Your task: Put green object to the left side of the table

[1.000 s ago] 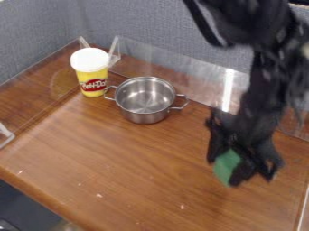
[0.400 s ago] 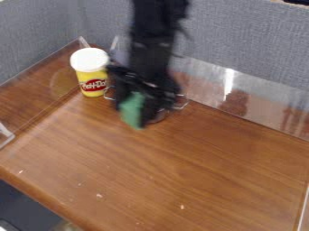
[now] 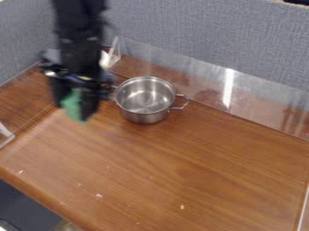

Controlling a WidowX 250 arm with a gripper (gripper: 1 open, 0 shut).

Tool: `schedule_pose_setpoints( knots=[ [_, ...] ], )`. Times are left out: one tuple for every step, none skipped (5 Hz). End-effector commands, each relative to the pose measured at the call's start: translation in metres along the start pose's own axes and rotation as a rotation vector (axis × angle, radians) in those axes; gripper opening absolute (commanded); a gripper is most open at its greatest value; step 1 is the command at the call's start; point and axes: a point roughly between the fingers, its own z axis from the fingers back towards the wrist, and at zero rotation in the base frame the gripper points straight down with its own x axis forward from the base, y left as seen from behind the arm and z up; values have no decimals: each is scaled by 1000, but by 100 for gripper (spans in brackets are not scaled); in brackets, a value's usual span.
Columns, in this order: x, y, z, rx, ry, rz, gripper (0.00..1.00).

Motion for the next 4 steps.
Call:
schedule_pose_setpoints(
  knots=[
    [-4, 25, -13, -3, -16, 19, 0],
    [-5, 38, -33, -4, 1, 24, 0],
    [-3, 32, -41, -14, -4, 1, 0],
    [-1, 27, -49, -28, -5, -18, 0]
  ],
)
